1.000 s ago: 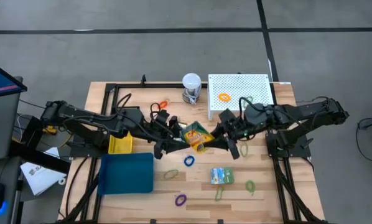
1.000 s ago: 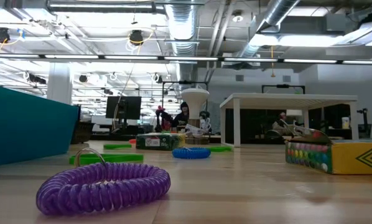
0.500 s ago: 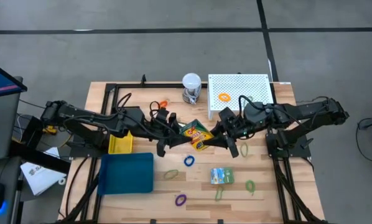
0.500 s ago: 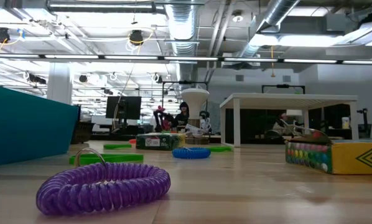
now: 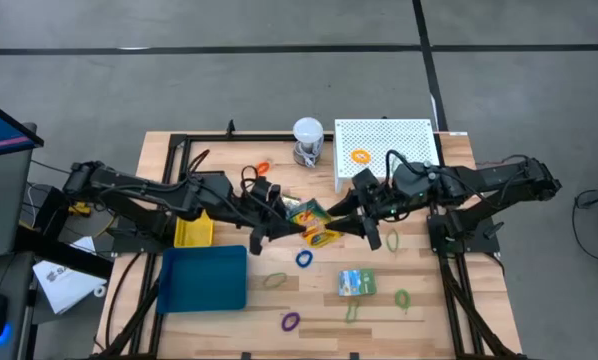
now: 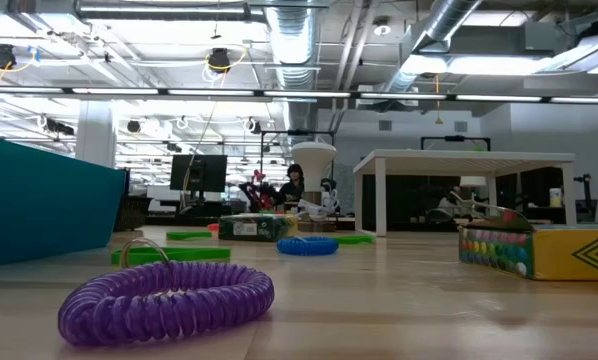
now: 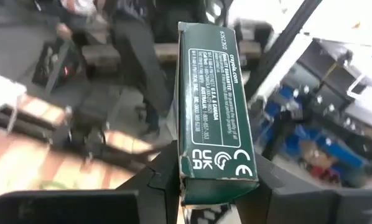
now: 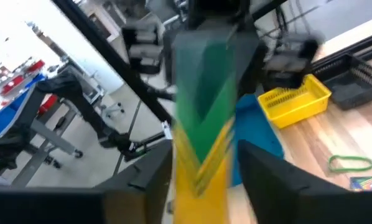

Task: Pick & Place Office Desk Supplies
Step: Put the top right crayon box into the blue bin

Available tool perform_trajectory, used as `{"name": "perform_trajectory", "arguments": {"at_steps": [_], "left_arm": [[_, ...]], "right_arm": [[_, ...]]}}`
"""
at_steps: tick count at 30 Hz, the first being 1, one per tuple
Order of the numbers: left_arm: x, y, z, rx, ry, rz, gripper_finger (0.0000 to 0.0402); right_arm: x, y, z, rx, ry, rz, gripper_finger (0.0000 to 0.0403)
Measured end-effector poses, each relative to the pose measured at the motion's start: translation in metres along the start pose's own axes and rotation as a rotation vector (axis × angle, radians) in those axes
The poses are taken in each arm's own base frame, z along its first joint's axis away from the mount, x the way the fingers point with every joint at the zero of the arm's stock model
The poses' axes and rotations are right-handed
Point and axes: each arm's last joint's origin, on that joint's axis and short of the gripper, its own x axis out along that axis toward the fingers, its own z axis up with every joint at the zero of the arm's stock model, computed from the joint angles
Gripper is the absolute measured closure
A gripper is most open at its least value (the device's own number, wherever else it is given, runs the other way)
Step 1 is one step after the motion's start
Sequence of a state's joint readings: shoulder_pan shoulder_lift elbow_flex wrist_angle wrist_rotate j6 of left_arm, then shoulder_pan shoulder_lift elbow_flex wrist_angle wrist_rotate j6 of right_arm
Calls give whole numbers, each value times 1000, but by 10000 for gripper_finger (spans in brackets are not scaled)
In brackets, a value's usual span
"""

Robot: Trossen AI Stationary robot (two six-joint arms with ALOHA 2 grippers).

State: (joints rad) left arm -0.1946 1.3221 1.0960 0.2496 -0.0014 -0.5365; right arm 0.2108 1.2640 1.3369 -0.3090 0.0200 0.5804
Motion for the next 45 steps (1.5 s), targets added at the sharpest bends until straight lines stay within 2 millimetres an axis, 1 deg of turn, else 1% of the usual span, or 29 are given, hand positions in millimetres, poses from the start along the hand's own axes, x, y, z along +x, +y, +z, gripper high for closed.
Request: {"name": "perform_trajectory", "arguments": {"at_steps": [3, 6, 14, 16, 18, 21, 26, 30, 33, 36, 39, 41, 45], "left_arm": [[-11, -5, -5, -6, 100, 28, 304], [-27, -11, -11, -43, 219, 57, 304], [-81, -30, -38, -183, 602, 169, 304], [-90, -34, -42, -204, 703, 193, 304], [-95, -39, -46, -203, 823, 212, 304], [-93, -47, -48, -173, 1003, 243, 304], [-77, -53, -54, -110, 1291, 302, 304], [-66, -50, -69, -55, 1562, 326, 304], [-61, -43, -87, -4, 1761, 331, 304], [-49, -36, -105, 12, 1812, 266, 304], [-41, -23, -121, 12, 1901, 309, 304], [-36, -12, -131, 1, 1929, 329, 304], [-38, 9, -148, -47, 2016, 412, 304]], "right_arm": [[0, 0, 0, 2, -3, -6, 178], [0, -1, 1, 4, -6, -10, 157], [0, -4, 3, 3, -20, -18, 154], [0, -5, 4, 0, -22, -19, 154], [0, -5, 5, 1, -26, -20, 154], [0, -5, 5, 1, -26, -21, 154], [0, -5, 5, 1, -26, -20, 154], [0, -5, 5, 1, -27, -20, 154], [0, -5, 5, -7, -27, -20, 154], [0, -5, 5, -16, -27, -20, 154], [0, -5, 5, -33, -25, -21, 154], [0, -5, 5, -36, -25, -21, 154], [0, -4, 3, -51, -18, -19, 154]]}}
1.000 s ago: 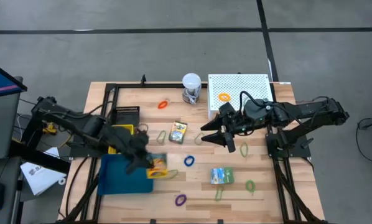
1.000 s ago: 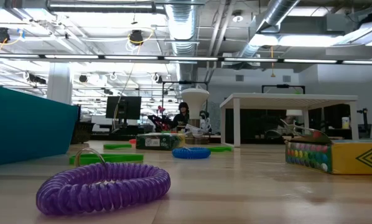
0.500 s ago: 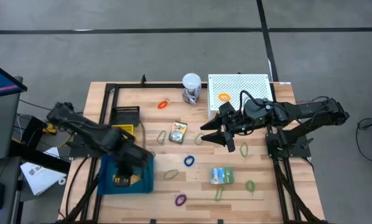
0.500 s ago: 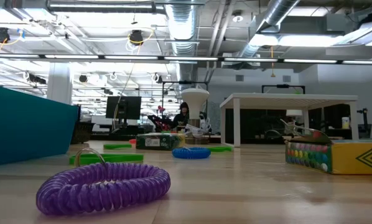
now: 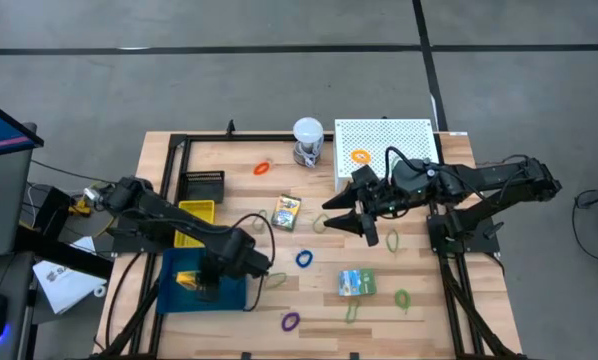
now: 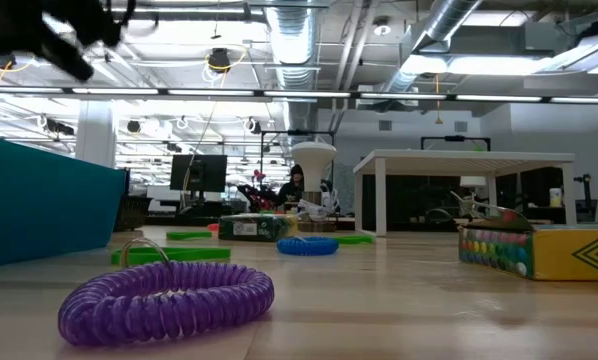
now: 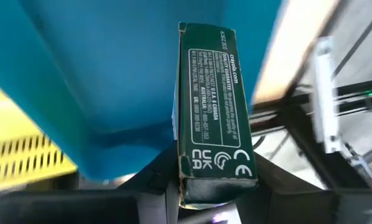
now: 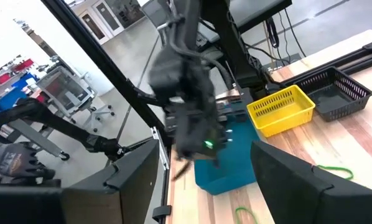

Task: Pick & Place Office Desk Supplies
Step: Put the top right crayon box into the blue bin, then put the bottom crayon box into the blue bin

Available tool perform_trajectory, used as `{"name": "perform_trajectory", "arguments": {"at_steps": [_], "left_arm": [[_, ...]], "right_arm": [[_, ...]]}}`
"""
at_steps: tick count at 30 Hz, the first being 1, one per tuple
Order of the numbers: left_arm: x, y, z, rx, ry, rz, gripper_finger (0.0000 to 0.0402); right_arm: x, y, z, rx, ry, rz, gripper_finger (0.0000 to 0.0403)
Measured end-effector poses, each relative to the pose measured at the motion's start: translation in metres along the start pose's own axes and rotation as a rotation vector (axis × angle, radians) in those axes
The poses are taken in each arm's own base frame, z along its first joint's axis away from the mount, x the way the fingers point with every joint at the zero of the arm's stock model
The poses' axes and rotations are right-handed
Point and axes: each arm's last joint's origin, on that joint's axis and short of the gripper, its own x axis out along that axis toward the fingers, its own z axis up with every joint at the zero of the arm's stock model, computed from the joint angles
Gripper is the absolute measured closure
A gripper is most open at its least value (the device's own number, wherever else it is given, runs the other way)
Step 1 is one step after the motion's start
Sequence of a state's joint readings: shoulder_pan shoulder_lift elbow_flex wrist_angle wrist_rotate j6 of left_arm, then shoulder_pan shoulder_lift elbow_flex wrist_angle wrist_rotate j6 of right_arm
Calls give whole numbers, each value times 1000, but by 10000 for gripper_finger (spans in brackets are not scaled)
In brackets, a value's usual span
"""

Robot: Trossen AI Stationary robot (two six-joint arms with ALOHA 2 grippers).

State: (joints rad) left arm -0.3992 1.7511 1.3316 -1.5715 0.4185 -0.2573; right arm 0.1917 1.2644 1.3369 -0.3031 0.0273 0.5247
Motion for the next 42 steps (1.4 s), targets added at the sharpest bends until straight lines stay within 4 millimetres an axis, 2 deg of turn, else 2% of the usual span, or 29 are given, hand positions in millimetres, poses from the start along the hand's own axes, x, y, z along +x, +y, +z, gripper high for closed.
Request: {"name": "perform_trajectory", "arguments": {"at_steps": [5, 11, 20, 23, 28, 31, 37, 42], "left_arm": [[22, 19, 1, -30, 82, 6, 304], [47, 30, 3, -33, 109, 22, 304], [63, 45, 2, -67, 135, 65, 304], [66, 47, 1, -63, 135, 110, 291], [66, 49, 1, -41, 131, 160, 218], [66, 49, 1, -40, 131, 161, 195], [63, 49, -6, -53, 165, 170, 187], [43, 45, -26, -77, 67, 154, 197]], "right_arm": [[0, 1, -1, -7, 5, 4, 154], [0, 1, -1, -18, 5, 5, 154], [0, 1, -1, -21, 3, 8, 154], [0, 1, -1, -21, 3, 8, 154], [0, 1, 0, -21, 0, 10, 154], [0, 1, 0, -21, 0, 10, 154], [0, 1, 0, -12, 0, 9, 154], [0, 2, 0, -10, -3, 10, 154]]}}
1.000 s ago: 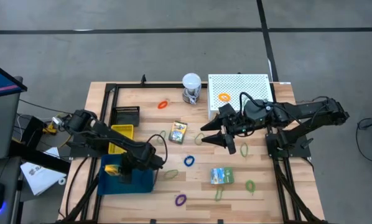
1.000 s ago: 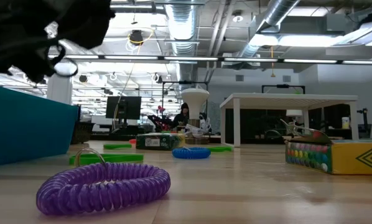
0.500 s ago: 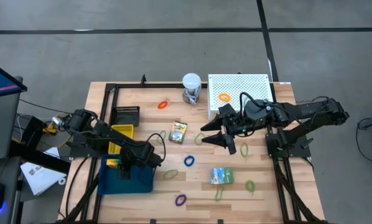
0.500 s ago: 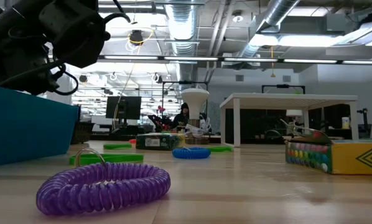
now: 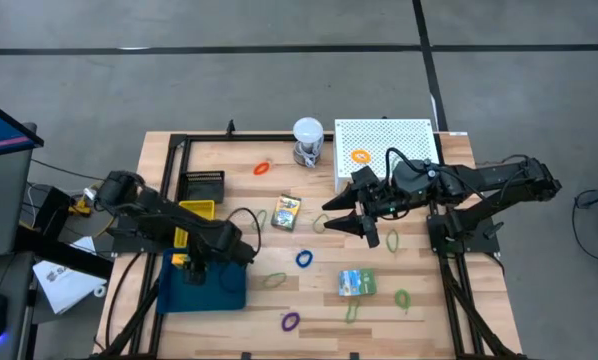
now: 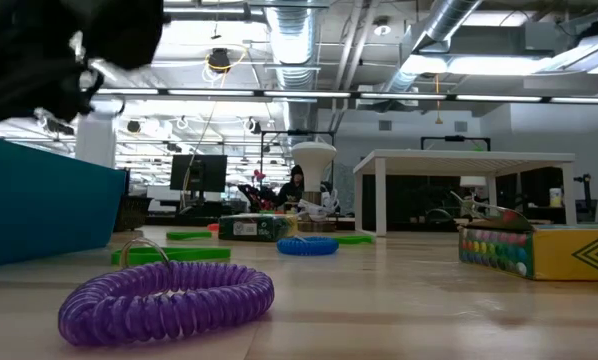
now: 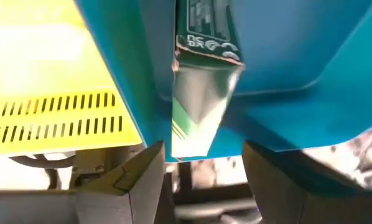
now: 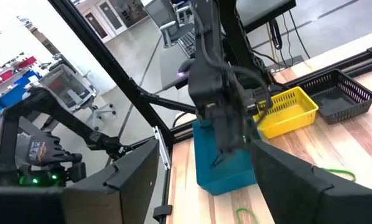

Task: Pick & Place Office Desk Supplies
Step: Put the bottom crayon box into the blue bin

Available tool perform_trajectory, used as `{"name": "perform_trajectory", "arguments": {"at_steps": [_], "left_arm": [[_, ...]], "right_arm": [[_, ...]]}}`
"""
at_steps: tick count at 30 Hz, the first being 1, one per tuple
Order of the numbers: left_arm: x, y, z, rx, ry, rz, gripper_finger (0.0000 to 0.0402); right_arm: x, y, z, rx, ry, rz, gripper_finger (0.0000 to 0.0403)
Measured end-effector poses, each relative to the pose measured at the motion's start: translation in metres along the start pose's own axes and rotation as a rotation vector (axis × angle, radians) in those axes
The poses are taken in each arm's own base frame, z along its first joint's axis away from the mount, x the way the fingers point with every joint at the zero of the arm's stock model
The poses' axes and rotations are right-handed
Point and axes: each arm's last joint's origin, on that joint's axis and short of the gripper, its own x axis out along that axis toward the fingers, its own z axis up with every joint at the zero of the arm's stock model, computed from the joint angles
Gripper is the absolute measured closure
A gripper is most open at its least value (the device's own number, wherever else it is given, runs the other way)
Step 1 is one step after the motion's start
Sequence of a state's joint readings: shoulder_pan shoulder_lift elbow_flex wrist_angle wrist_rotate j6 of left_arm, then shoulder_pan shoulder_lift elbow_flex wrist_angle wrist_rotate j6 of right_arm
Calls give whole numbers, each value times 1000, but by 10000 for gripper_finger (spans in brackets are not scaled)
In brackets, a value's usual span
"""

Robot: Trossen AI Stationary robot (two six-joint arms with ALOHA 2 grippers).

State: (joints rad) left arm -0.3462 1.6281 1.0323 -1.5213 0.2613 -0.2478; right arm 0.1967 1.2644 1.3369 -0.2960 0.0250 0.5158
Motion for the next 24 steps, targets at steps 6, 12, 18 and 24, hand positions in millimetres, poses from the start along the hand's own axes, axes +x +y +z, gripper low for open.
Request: {"name": "perform_trajectory", "arguments": {"at_steps": [6, 12, 18, 24], "left_arm": [[-34, -2, -37, -21, -248, -151, 204], [-67, -7, -66, 3, -698, -444, 211], [-106, -14, -77, 133, -1179, -671, 215], [-139, -17, -63, 114, -1533, -719, 213]], "right_arm": [[0, -1, 1, 1, -8, -1, 154], [0, -7, -4, 5, 57, -52, 154], [-7, -19, -30, 61, 315, -204, 154], [-24, -18, -62, 83, 607, -347, 154]]}}
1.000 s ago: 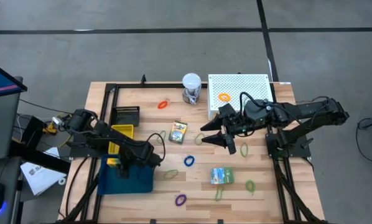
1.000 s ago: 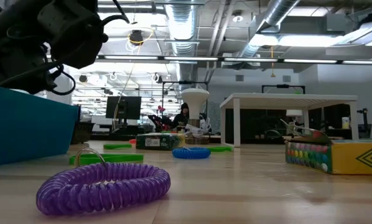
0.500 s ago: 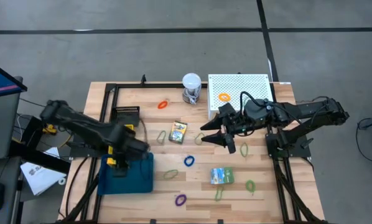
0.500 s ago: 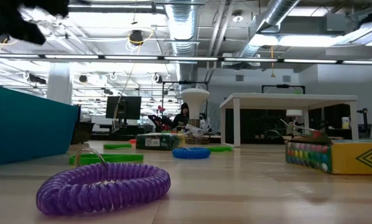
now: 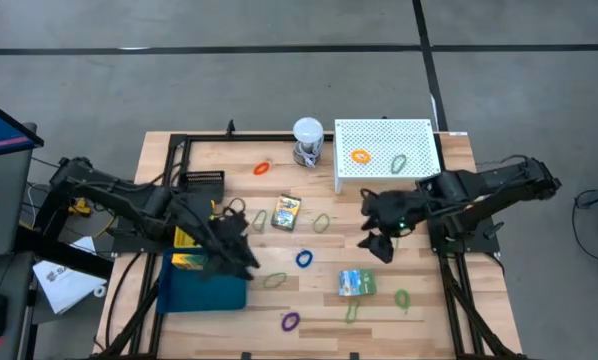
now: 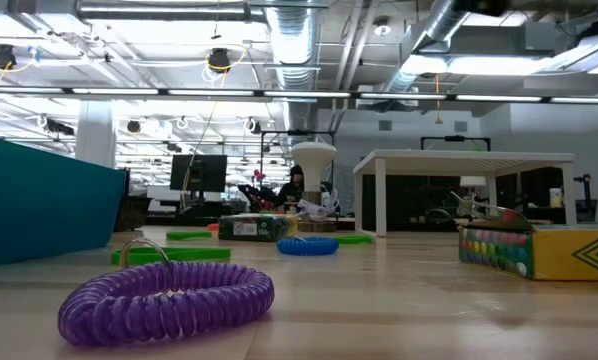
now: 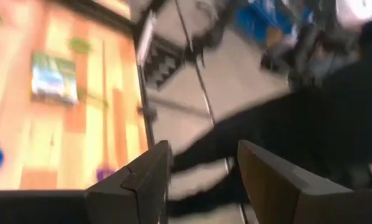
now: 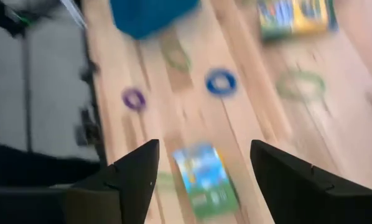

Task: Pick & Place Office Desk Supplies
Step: Put the bottom crayon box into the blue bin

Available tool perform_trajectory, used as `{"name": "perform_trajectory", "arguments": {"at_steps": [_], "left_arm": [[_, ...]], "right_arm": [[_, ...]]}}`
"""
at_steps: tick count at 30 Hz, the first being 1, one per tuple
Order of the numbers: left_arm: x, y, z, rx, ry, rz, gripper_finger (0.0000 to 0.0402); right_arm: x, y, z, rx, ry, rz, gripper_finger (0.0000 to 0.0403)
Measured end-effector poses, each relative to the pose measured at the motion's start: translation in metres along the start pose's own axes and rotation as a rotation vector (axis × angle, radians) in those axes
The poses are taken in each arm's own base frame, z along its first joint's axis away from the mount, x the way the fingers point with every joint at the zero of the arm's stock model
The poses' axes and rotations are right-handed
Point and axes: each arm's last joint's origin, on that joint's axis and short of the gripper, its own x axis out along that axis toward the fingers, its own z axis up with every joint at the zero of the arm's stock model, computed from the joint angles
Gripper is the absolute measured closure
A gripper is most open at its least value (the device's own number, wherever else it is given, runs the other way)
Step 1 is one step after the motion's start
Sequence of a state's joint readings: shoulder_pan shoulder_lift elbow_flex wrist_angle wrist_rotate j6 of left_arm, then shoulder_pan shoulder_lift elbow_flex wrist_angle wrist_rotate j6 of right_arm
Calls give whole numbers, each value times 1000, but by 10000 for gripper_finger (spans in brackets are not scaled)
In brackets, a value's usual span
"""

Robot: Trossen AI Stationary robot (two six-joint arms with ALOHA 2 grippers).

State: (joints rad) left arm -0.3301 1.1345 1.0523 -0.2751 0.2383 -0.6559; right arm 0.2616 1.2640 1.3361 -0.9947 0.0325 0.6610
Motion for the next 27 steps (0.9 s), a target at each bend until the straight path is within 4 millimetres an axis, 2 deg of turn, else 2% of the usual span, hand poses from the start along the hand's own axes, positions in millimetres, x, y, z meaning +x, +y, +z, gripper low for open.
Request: {"name": "perform_trajectory", "arguments": {"at_steps": [4, 8, 19, 23, 27], "left_arm": [[14, 12, 0, -62, 21, 49, 213], [20, 14, 1, -78, 17, 44, 213], [34, 34, 12, -337, -28, 62, 196], [53, 46, 19, -370, -40, 9, 184], [78, 62, 25, -423, -97, -37, 177]], "right_arm": [[-2, 5, -18, 78, 75, -76, 154], [-2, 13, -35, 194, 141, -103, 154], [46, 16, -81, 542, 186, -132, 154], [61, 15, -94, 625, 184, -116, 154], [66, 16, -98, 669, 171, -97, 154]]}}
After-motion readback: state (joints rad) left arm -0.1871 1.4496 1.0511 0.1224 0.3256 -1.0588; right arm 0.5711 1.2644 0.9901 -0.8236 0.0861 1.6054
